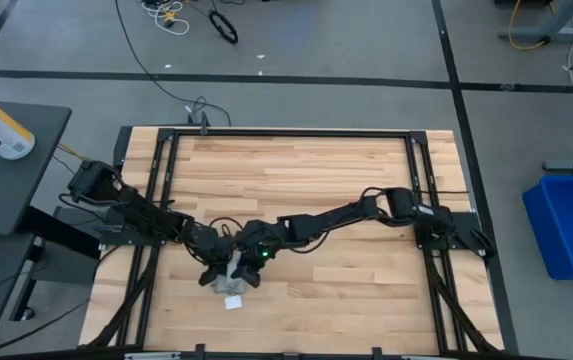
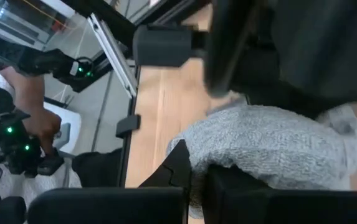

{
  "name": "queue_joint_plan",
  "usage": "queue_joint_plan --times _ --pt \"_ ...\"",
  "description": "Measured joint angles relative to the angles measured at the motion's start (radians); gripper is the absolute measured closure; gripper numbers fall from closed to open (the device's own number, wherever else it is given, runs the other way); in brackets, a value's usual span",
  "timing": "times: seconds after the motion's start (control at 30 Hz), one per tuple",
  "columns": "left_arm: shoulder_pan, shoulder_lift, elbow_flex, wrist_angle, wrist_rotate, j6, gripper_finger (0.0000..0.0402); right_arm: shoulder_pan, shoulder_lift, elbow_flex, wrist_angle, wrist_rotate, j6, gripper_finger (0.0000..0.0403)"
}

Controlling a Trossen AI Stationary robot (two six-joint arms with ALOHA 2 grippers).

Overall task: Fold microfiber towels
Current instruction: Fold the gray towel

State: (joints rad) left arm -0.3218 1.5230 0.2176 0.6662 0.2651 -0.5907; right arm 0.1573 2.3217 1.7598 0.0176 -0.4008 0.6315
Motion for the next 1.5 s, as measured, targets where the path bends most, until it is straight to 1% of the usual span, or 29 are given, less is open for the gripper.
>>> queue_joint_plan --times 0.17,0.37,0.43,0.57,0.67,0.83,0.9,1.0,1.13,1.27,1.43,1.5 --pt "0.0 0.0 0.0 -0.002 -0.019 0.003 0.0402 -0.002 0.064 0.064 0.014 -0.016 0.002 0.0391" --pt "-0.001 0.001 -0.003 -0.004 -0.031 0.043 0.0401 0.002 0.186 0.213 0.021 -0.049 0.003 0.0391" --pt "-0.003 0.001 -0.003 0.001 -0.035 0.059 0.0401 0.003 0.193 0.242 -0.012 -0.052 0.0 0.0391" --pt "-0.008 -0.006 -0.007 0.031 -0.05 0.087 0.0398 0.005 0.193 0.234 -0.009 -0.037 -0.027 0.0391" --pt "-0.01 -0.014 -0.009 0.044 -0.063 0.114 0.0387 0.004 0.188 0.233 -0.012 -0.043 -0.023 0.0391" --pt "-0.009 -0.022 -0.01 0.046 -0.053 0.152 0.0366 0.005 0.188 0.233 -0.012 -0.043 -0.04 0.0391" --pt "-0.013 -0.022 -0.011 0.048 -0.057 0.151 0.0355 0.005 0.188 0.233 -0.013 -0.044 -0.047 0.0381" --pt "-0.025 -0.024 -0.011 0.034 -0.093 0.148 0.0334 0.006 0.189 0.233 -0.015 -0.044 -0.047 0.0365" --pt "-0.038 -0.029 -0.008 0.009 -0.123 0.13 0.0308 0.006 0.19 0.234 -0.05 -0.02 -0.056 0.0392" --pt "-0.069 -0.093 -0.046 -0.004 -0.198 0.12 0.0299 0.012 0.188 0.233 -0.084 0.028 -0.086 0.0391" --pt "-0.117 -0.27 -0.128 0.001 -0.269 0.052 0.0309 0.031 0.177 0.228 -0.138 0.064 -0.11 0.0392" --pt "-0.139 -0.345 -0.154 0.001 -0.293 0.043 0.0312 0.039 0.168 0.229 -0.133 0.076 -0.128 0.0392"
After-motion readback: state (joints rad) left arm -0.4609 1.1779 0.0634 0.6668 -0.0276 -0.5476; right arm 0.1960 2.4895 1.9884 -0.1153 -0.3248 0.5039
